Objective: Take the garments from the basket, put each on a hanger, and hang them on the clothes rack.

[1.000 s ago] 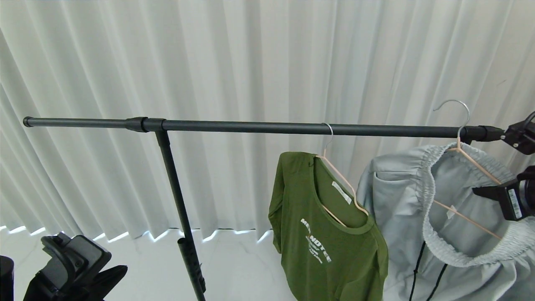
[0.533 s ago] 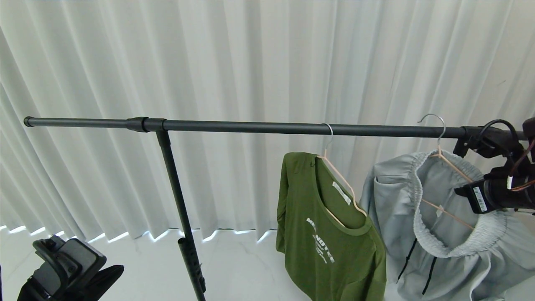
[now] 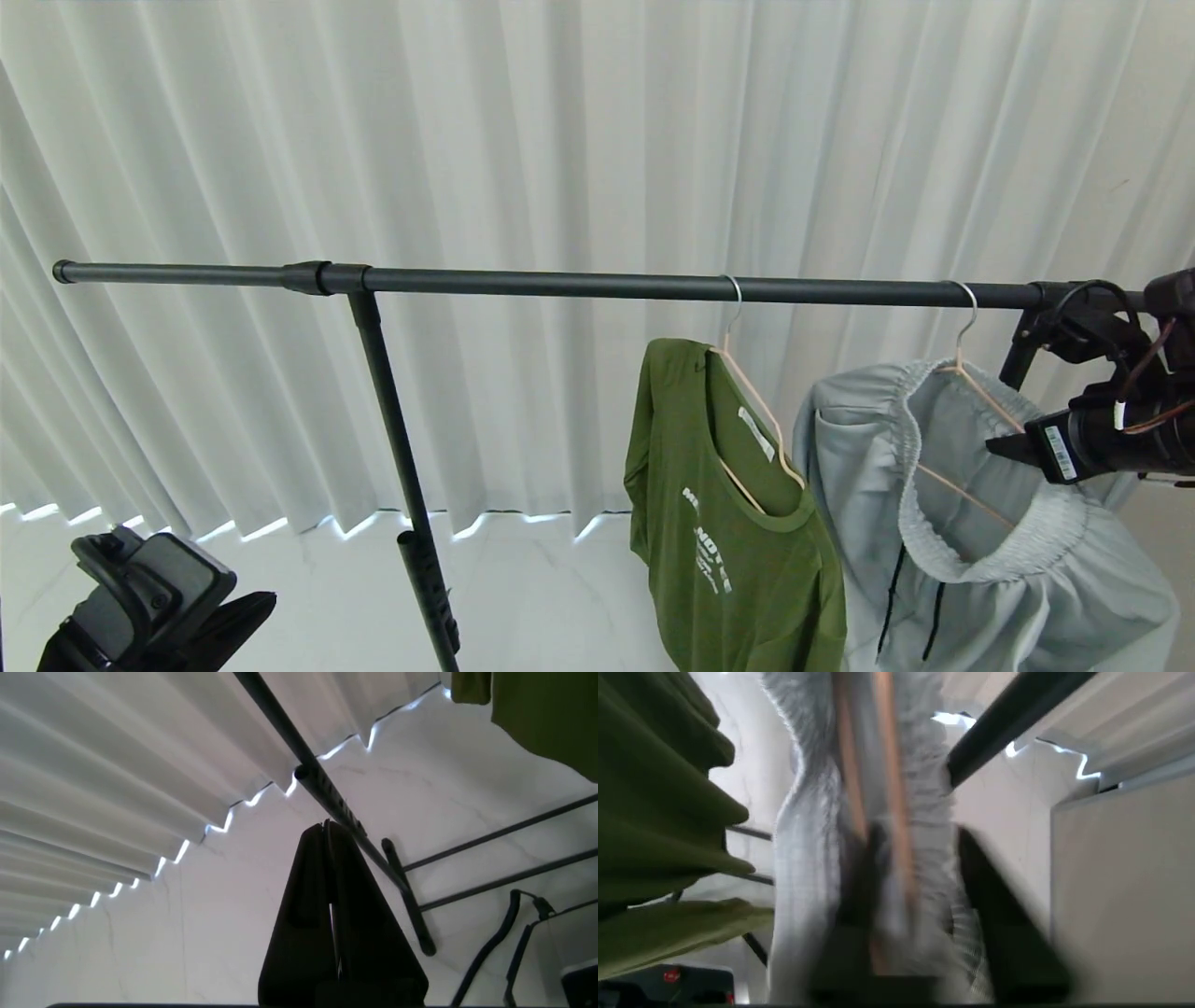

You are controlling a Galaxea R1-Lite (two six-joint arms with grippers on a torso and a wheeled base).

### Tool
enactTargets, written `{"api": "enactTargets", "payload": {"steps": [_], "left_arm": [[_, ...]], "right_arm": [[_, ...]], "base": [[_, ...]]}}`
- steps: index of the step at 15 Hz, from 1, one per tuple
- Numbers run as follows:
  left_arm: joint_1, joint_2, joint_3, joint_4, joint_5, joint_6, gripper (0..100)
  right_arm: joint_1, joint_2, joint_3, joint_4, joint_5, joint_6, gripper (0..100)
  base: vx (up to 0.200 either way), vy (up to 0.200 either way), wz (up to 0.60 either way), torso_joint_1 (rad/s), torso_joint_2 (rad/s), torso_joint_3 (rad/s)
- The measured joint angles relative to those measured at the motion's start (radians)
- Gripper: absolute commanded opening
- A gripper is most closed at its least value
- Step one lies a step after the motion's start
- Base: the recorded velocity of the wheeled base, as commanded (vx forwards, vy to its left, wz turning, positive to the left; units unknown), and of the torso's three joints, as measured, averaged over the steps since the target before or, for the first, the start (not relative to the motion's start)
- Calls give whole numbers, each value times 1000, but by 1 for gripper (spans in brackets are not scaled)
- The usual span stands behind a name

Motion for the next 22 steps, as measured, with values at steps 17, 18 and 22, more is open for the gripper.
{"api": "enactTargets", "payload": {"steps": [17,18,22], "left_arm": [[350,-274,28,1,15,-108,0],[350,-291,40,2,27,-107,0],[351,-378,79,5,69,-100,0]], "right_arm": [[-30,-611,343,-252,52,49,100],[-43,-623,348,-251,52,47,100],[-97,-677,405,-251,53,47,100]], "base": [[-94,0,0,0,1,1],[-200,0,0,7,2,2],[-200,0,0,2,0,1]]}}
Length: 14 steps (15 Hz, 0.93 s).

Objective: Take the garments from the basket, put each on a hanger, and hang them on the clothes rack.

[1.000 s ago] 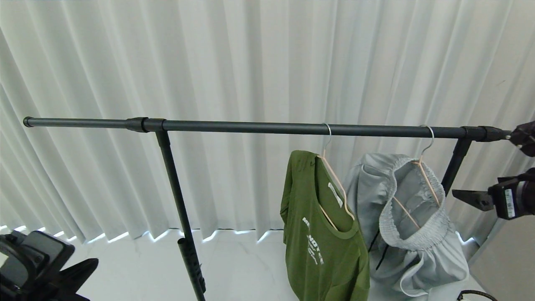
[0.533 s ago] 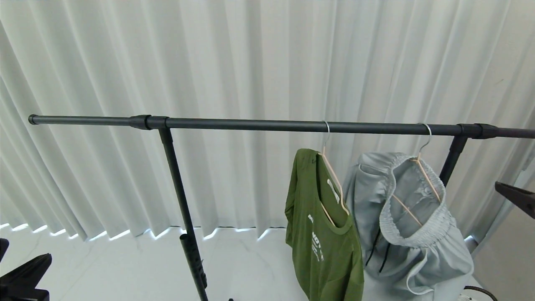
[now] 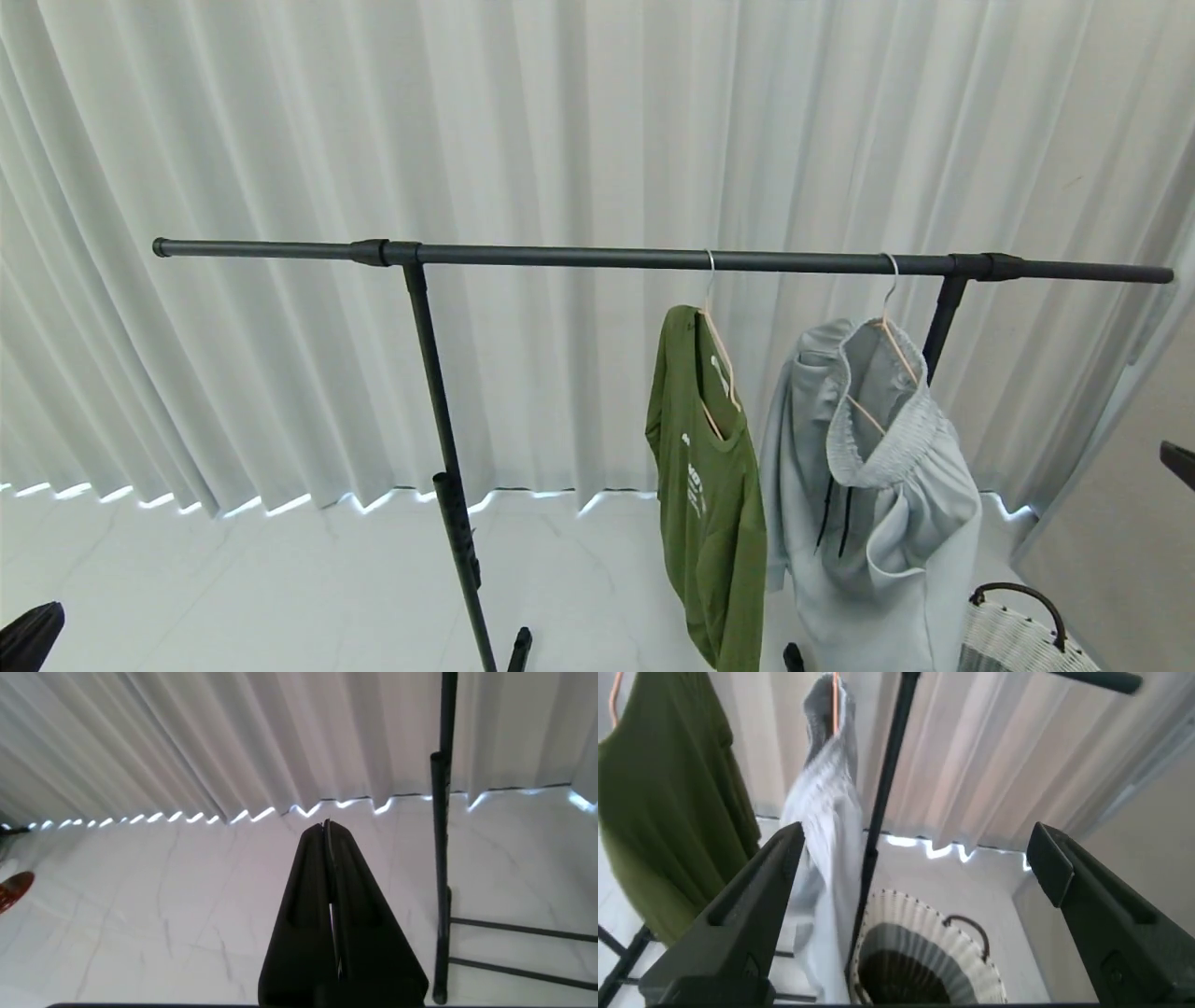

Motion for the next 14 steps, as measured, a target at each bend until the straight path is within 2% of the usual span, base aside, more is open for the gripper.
{"api": "enactTargets", "payload": {"steps": [3,5,9,12,14], "left_arm": [[0,-80,43,1,40,1,0],[-1,-141,62,47,67,1,0],[-1,-366,66,253,96,1,0],[-2,-503,63,287,131,-38,0],[-1,-539,65,287,133,-60,0]], "right_arm": [[-6,-54,71,1,3,-3,100],[-7,-94,114,2,1,-17,100],[-11,-230,243,14,-19,-44,100],[-18,-378,356,65,-67,-50,100],[-18,-511,402,151,-83,-53,100]], "base": [[-200,0,0,-2,1,2],[-200,0,0,5,0,0],[0,0,0,0,0,0],[0,0,0,0,0,0],[0,0,0,0,0,0]]}}
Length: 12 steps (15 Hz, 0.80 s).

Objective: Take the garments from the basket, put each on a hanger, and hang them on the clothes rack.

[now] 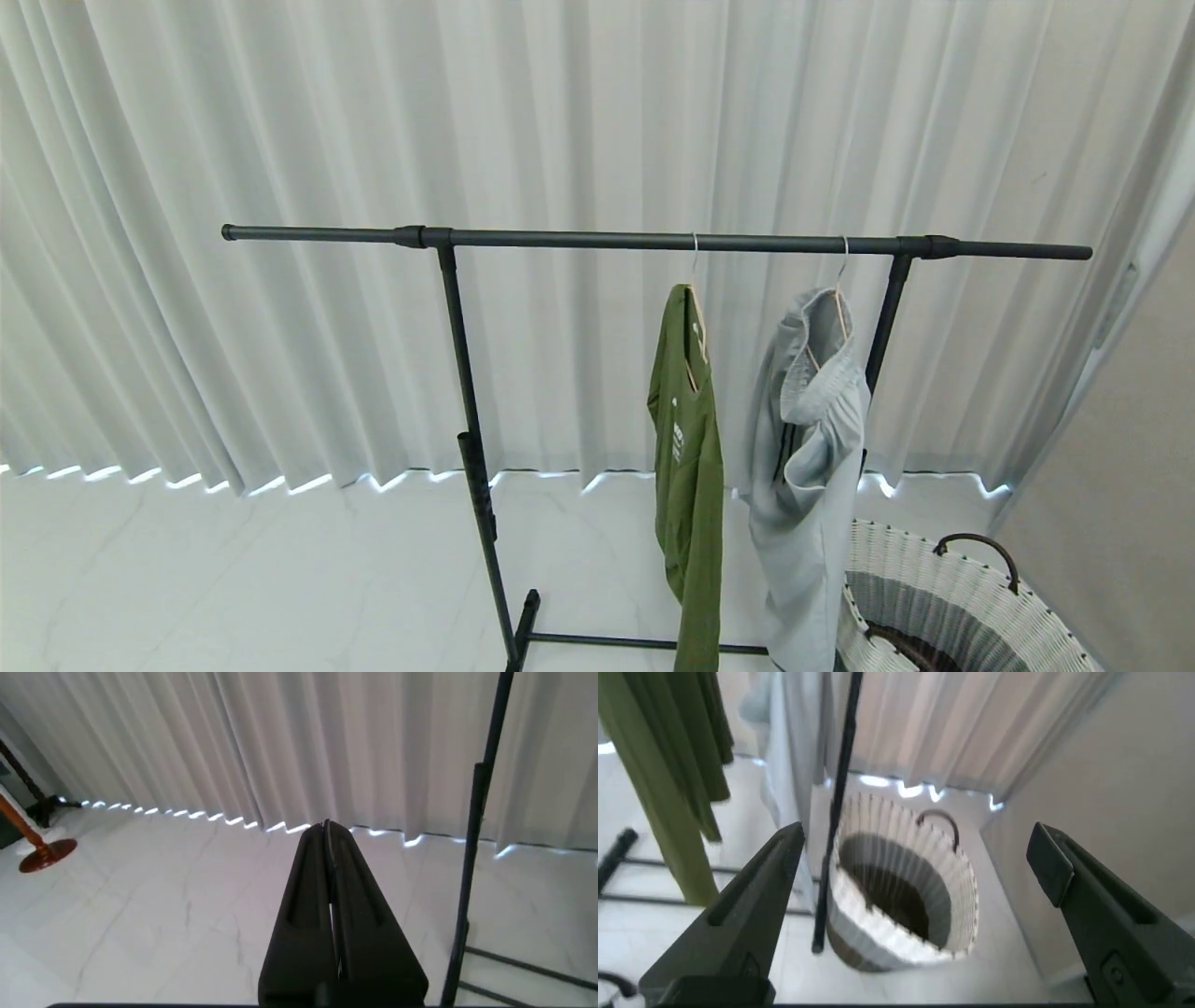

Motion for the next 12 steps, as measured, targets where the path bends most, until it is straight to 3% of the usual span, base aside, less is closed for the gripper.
{"api": "enactTargets", "payload": {"steps": [1,3,7,9,12], "left_arm": [[0,-11,1,0,0,-1,0],[0,-22,1,0,1,-36,0],[0,-30,4,3,-26,-174,0],[-2,-30,4,5,-94,-210,0],[-26,-50,5,38,-272,-299,0]], "right_arm": [[0,-77,13,64,-12,1,100],[2,-188,22,133,-117,16,100],[23,-304,33,140,-116,163,100],[24,-320,36,136,-131,185,100],[24,-327,58,71,-124,181,100]], "base": [[0,0,0,0,0,0],[0,0,0,0,0,0],[0,0,0,0,0,0],[0,0,0,0,0,0],[0,0,0,0,0,0]]}}
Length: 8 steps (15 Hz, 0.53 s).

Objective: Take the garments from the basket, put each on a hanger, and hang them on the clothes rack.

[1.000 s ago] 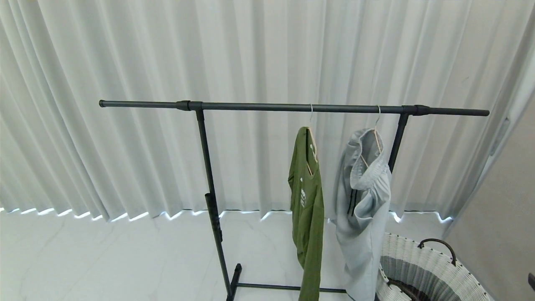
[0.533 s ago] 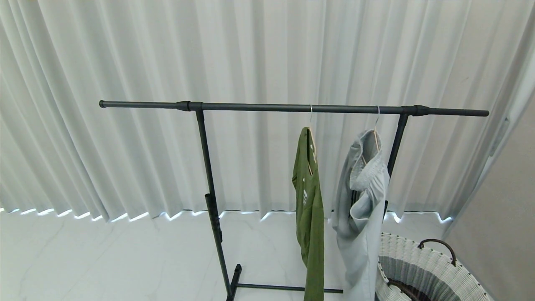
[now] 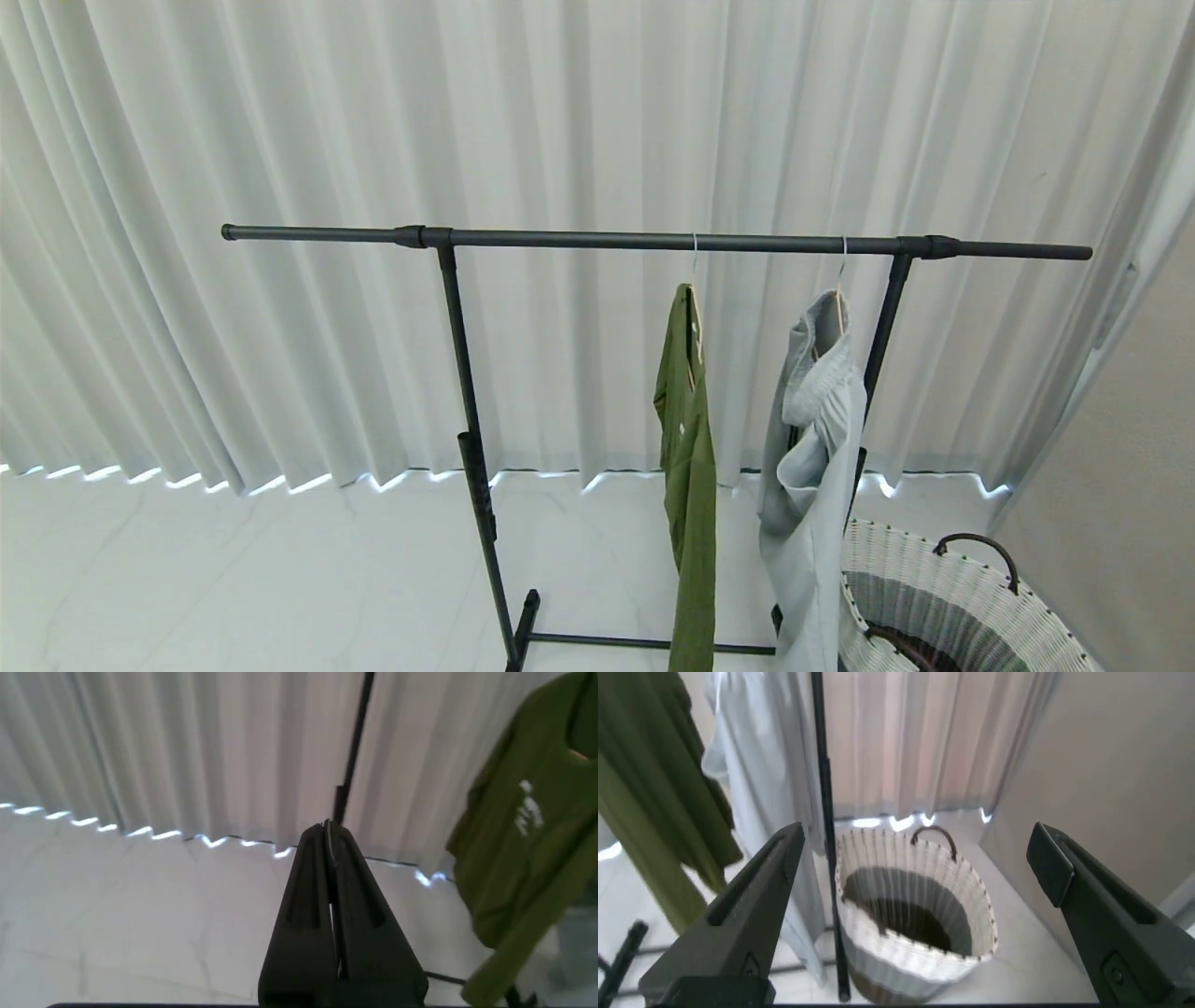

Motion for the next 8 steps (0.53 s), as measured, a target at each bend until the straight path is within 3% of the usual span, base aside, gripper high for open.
{"api": "enactTargets", "payload": {"steps": [3,5,8], "left_arm": [[-27,-36,0,20,-19,-4,0],[-30,-46,0,20,-18,-8,0],[-31,-51,0,20,-18,-9,0]], "right_arm": [[0,-1,40,-91,37,-8,100],[0,-1,52,-110,80,-15,100],[0,-2,56,-111,82,-29,100]], "base": [[0,0,0,0,0,0],[0,0,0,0,0,0],[0,0,0,0,0,0]]}}
